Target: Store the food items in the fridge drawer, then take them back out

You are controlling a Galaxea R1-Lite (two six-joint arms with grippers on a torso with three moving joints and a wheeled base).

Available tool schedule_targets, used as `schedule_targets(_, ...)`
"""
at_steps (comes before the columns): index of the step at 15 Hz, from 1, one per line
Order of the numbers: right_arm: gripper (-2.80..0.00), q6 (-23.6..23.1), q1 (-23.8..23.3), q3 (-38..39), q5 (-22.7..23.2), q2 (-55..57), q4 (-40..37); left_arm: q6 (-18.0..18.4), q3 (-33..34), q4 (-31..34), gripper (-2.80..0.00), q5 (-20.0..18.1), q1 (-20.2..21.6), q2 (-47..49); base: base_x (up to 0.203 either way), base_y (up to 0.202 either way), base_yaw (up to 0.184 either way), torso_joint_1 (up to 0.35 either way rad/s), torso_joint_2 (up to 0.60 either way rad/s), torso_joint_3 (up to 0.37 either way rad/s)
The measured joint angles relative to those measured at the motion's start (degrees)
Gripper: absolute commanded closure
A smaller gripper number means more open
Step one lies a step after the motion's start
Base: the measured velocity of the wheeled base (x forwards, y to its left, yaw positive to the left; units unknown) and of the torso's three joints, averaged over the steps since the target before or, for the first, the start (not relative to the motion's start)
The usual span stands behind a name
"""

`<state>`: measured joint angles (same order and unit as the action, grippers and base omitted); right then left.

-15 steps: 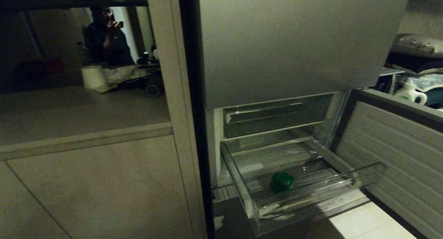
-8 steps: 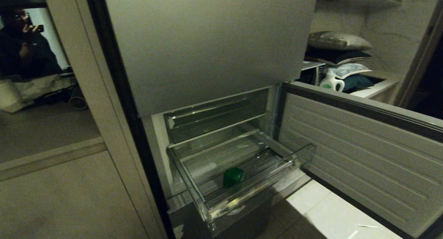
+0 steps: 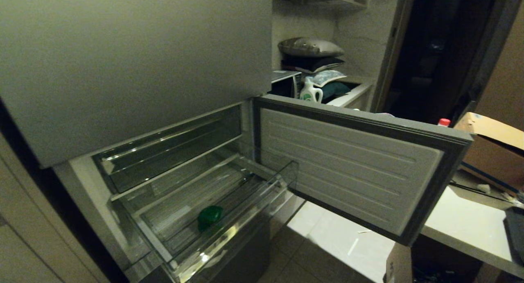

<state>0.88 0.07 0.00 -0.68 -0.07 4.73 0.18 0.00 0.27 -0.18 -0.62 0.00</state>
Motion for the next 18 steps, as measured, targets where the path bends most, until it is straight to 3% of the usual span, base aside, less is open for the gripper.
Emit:
schedule_targets(10, 0.00, -0.2, 0.0, 0.0, 0.1, 0.0, 0.1, 0.0, 0.0, 0.0, 0.00, 0.0, 0.0, 0.0, -0.001, 0.008, -0.162, 0.003, 0.00, 0.003)
schedule_targets(18, 0.00, -1.0, -0.5, 0.0, -0.1, 4.9, 2.0, 0.0, 0.0, 0.0, 0.00, 0.0, 0.0, 0.0, 0.000, 0.000, 0.000, 0.000, 0.00, 0.000)
